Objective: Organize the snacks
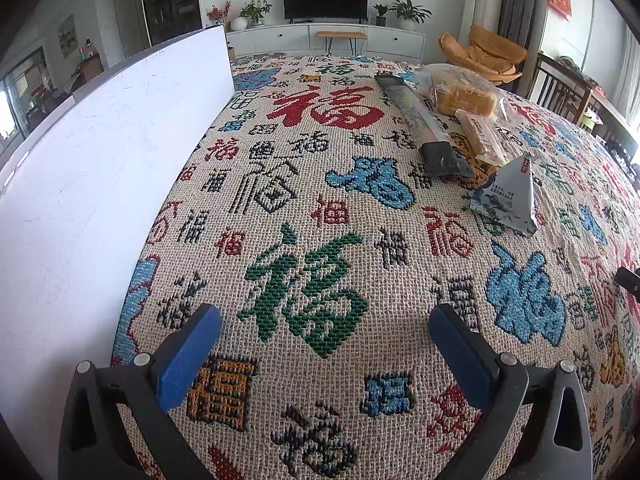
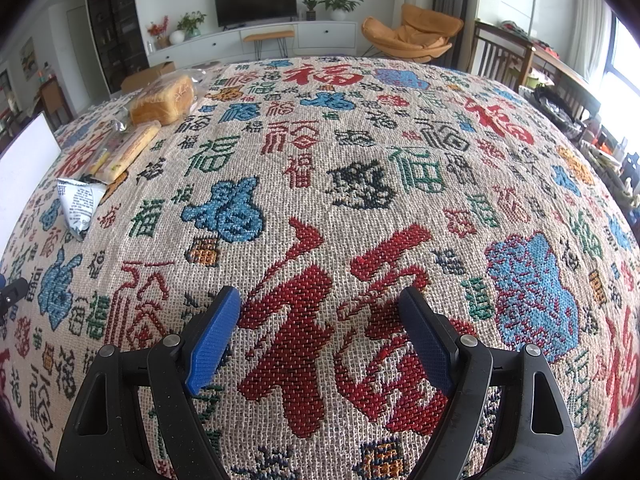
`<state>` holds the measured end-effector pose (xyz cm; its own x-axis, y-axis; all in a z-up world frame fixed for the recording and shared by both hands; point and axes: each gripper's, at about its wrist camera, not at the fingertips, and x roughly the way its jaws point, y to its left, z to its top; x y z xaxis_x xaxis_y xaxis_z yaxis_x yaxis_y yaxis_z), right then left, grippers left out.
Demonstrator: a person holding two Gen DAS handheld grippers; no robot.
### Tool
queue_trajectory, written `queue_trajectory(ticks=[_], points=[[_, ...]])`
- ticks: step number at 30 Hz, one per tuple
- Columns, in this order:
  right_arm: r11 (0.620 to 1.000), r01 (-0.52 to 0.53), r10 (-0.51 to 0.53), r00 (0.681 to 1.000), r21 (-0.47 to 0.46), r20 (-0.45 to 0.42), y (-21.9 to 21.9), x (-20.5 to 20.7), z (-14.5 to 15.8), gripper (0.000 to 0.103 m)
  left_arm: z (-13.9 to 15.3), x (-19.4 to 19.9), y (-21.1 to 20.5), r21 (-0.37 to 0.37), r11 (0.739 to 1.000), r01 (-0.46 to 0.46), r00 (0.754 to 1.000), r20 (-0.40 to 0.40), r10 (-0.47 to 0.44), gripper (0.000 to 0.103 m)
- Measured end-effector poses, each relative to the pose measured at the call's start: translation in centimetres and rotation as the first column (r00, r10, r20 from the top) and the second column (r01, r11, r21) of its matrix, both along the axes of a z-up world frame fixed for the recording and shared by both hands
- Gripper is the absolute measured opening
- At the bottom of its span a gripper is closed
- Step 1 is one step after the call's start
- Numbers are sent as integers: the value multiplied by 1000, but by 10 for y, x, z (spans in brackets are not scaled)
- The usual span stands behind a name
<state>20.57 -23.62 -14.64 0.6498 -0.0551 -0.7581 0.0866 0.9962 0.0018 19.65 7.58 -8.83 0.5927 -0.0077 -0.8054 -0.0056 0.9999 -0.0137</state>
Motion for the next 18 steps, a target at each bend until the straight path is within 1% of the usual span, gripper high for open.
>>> queue_trajectory(ticks=[9, 11, 13, 15, 16, 18], points=[[1000, 0, 0, 1000, 1, 0, 0, 0, 0, 84, 0, 0, 0, -4, 1000, 1, 1000, 0, -1, 103], [1000, 0, 0, 1000, 1, 1, 0, 0, 0, 84, 0, 1, 1, -4, 1000, 25, 1000, -3, -25, 103], [1000, 0, 0, 1000, 2, 1, -1, 0, 0, 84, 2, 5, 2, -2, 997, 73, 997, -28, -73, 103], [1000, -1, 1, 1000, 3, 1, 0, 0, 0, 84, 6, 14, 7, -35, 995, 89, 993, -70, -91, 103], [1000, -2, 2, 1000, 3, 1, 0, 1, 0, 84, 11, 20, 11, -67, 994, 85, 993, -76, -90, 103], [1000, -2, 2, 1000, 3, 1, 0, 1, -1, 84, 25, 34, 21, -157, 985, 70, 995, -59, -80, 103]])
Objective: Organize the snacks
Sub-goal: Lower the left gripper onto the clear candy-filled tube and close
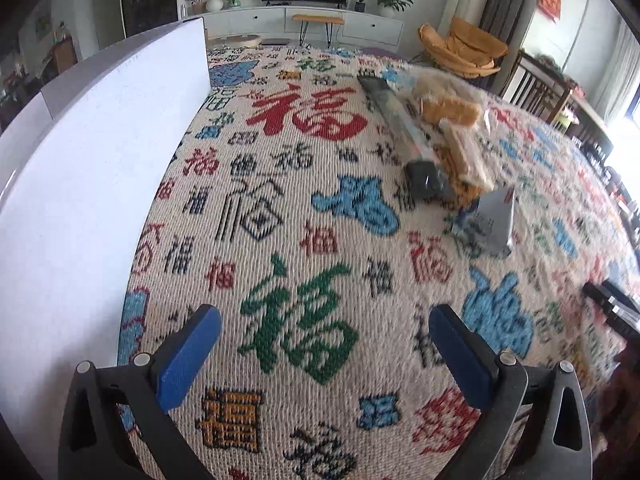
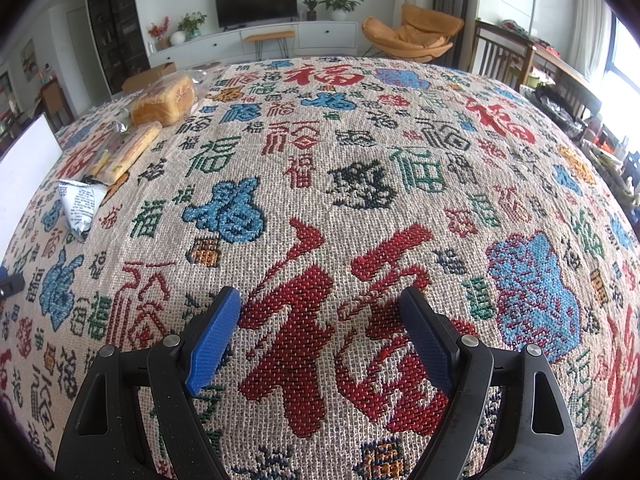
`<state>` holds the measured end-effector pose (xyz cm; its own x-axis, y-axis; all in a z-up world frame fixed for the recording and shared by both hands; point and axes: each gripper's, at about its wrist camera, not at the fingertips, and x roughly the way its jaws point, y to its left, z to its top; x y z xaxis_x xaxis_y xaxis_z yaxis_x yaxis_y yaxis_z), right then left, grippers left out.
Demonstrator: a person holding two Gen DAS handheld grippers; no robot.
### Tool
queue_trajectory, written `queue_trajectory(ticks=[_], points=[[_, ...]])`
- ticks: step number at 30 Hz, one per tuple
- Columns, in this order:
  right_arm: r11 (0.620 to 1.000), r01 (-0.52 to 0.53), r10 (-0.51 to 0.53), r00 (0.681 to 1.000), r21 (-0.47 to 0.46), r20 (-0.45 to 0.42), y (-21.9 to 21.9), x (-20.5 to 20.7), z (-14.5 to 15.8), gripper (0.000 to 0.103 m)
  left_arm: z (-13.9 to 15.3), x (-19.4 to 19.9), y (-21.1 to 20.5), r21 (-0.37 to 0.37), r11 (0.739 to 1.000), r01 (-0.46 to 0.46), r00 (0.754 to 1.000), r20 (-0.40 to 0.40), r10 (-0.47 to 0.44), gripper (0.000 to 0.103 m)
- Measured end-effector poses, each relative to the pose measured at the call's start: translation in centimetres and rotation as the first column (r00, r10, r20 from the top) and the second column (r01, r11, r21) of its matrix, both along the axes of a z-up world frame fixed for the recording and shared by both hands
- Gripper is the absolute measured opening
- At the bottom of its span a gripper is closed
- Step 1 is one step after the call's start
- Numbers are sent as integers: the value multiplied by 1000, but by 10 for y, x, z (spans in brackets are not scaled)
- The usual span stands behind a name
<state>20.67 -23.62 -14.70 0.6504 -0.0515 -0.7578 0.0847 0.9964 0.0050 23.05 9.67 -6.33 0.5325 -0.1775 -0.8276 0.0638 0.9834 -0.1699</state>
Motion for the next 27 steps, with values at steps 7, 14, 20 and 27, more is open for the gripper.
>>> queue_trajectory(ticks=[7, 14, 20, 27], points=[[1000, 0, 0, 1000, 1, 0, 0, 0, 0, 84, 35, 86, -21, -97, 995, 0, 1000, 23, 3, 102], [1000, 0, 0, 1000, 1, 1, 0, 0, 0, 85, 7, 164, -90, -9, 998, 67, 996, -52, -67, 96], [1000, 0, 0, 1000, 1, 1, 0, 0, 0, 85, -5, 167, -97, 141, 988, 71, 997, -37, -67, 21], [1000, 1, -1, 1000, 1, 1, 0, 0, 0, 85, 8, 68, -30, 78, 997, 7, 999, -35, -4, 21]])
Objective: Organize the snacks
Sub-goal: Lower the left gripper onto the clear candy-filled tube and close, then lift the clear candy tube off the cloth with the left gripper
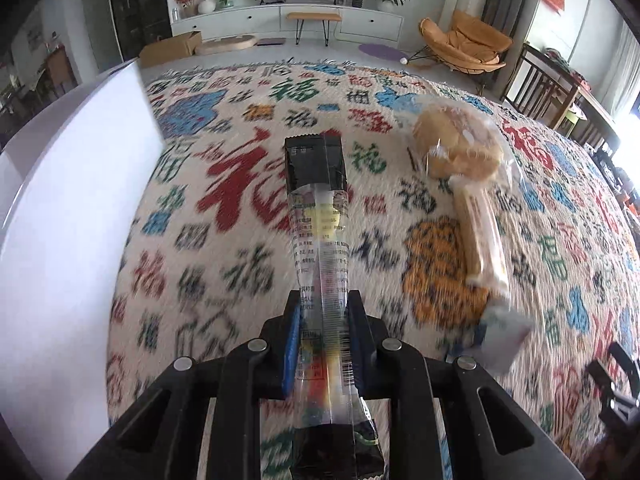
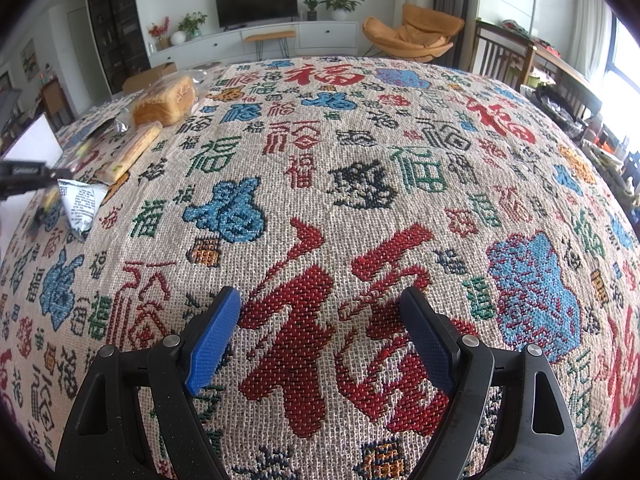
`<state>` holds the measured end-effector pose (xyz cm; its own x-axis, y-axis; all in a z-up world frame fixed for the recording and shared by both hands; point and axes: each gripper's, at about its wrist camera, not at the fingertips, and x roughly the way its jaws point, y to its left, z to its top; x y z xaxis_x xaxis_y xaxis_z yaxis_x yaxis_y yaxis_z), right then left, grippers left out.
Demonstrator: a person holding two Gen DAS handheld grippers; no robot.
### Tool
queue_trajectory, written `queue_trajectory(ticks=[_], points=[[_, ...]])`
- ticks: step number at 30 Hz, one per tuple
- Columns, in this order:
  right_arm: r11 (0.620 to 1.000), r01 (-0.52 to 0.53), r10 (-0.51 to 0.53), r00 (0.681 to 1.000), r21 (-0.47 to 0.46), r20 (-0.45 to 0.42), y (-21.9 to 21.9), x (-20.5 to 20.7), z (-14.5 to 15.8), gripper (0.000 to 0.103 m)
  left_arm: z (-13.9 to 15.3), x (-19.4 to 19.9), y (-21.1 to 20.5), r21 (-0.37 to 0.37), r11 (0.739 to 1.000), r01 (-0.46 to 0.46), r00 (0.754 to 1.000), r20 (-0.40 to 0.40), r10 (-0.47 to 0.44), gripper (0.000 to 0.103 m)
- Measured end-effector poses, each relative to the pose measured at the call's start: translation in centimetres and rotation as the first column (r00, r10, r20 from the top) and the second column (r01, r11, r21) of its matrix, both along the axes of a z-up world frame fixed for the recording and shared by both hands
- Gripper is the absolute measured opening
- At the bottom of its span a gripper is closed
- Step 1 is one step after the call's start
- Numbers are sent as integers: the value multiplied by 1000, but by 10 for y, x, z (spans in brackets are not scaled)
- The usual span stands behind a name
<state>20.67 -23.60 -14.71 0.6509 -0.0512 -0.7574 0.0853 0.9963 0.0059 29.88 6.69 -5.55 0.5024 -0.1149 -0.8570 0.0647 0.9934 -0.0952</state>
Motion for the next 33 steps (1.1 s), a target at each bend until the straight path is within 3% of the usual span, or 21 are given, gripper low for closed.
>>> queue_trajectory(ticks=[4, 7, 9, 12, 15, 20, 33], points=[[1000, 0, 0, 1000, 0, 0, 0, 0, 0, 85, 0, -64, 26, -28, 999, -38, 999, -17, 38, 21], [1000, 0, 0, 1000, 0, 0, 0, 0, 0, 85, -8, -92, 28, -5, 999, -38, 999, -8, 38, 29], [1000, 0, 0, 1000, 0, 0, 0, 0, 0, 85, -16, -99, 24, 19, 999, -27, 1000, 13, 26, 55], [1000, 0, 0, 1000, 0, 0, 0, 0, 0, 85, -24, -102, 18, 75, 997, -19, 997, 71, 14, 84], [1000, 0, 0, 1000, 0, 0, 0, 0, 0, 85, -32, -104, 21, 108, 993, -55, 992, 117, 42, 99], [1000, 0, 0, 1000, 0, 0, 0, 0, 0, 85, -33, -101, 26, 97, 992, -79, 992, 105, 69, 103], [1000, 1, -1, 1000, 0, 1, 0, 0, 0, 85, -33, -101, 27, 90, 993, -79, 992, 104, 69, 103]])
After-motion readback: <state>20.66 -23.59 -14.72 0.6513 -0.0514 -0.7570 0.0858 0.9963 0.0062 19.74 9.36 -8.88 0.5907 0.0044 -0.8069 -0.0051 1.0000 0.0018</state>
